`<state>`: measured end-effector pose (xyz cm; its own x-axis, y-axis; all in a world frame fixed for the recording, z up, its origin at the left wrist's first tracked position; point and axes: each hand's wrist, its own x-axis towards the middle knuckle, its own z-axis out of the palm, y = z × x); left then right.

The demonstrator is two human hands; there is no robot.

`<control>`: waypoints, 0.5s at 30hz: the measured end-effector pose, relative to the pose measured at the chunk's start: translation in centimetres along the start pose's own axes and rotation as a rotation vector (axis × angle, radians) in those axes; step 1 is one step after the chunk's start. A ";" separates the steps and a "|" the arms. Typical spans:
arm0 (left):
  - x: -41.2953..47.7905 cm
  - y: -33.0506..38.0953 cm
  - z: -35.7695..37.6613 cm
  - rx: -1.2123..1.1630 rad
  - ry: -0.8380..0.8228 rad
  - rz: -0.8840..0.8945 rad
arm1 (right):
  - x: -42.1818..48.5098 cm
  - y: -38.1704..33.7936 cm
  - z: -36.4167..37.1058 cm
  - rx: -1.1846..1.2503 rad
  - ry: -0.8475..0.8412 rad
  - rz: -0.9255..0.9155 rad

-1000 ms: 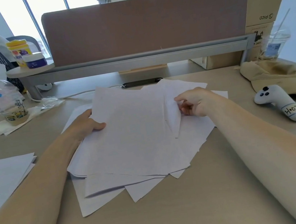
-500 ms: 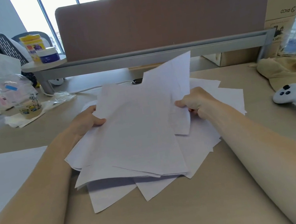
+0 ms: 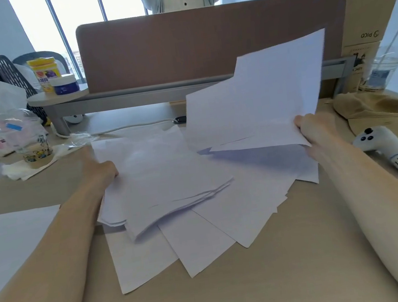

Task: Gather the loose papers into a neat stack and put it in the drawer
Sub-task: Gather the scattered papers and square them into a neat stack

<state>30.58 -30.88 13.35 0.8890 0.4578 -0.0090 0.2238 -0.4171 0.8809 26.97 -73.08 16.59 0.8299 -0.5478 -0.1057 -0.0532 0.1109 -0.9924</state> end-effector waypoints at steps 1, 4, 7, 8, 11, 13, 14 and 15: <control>-0.1 0.0 0.1 0.012 -0.007 0.035 | -0.2 -0.2 -0.4 0.024 0.023 -0.017; -0.2 0.6 0.5 0.090 -0.081 0.051 | 0.1 -1.0 -1.8 0.140 0.091 -0.070; -0.3 0.9 0.4 0.101 -0.225 0.050 | -0.7 -2.2 -2.3 -0.042 -0.003 -0.053; -0.4 0.8 0.4 0.073 -0.301 0.050 | -1.1 -2.5 -2.2 -0.255 -0.076 -0.055; -1.9 0.9 0.5 -0.137 -0.503 -0.037 | -2.2 -2.6 -1.7 -0.733 -0.232 -0.144; -2.4 1.1 0.8 -0.341 -0.520 -0.132 | -2.4 -2.3 -1.3 -0.738 -0.359 -0.132; -2.5 1.2 1.0 -0.405 -0.537 -0.158 | -2.4 -2.2 -1.1 -0.726 -0.417 -0.120; -2.7 1.4 1.0 -0.416 -0.585 -0.173 | -2.5 -2.1 -1.0 -0.720 -0.477 -0.109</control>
<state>28.87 -33.50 14.12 0.9485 -0.0517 -0.3124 0.3132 0.0081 0.9496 24.42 -72.79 18.86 0.9864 -0.1005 -0.1297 -0.1639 -0.5618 -0.8109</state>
